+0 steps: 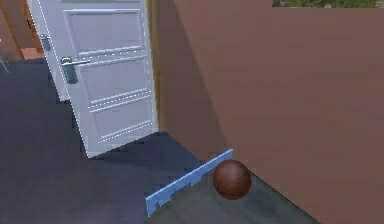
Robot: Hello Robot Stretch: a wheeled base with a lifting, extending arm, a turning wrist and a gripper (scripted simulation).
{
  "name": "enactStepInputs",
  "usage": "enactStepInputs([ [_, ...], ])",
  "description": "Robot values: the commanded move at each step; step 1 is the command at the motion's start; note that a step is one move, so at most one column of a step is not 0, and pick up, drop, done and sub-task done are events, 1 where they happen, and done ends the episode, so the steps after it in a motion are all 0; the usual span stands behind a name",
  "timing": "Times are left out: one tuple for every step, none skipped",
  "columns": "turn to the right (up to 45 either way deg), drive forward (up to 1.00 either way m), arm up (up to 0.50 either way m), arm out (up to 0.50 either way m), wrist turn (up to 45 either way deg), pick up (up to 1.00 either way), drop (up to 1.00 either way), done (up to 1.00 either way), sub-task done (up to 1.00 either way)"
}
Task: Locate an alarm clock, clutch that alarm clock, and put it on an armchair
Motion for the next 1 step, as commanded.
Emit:
enactStepInputs([
  [-12.0, 0.0, 0.0, 0.0, 0.0, 0.0, 0.0, 0.0, 0.0],
])
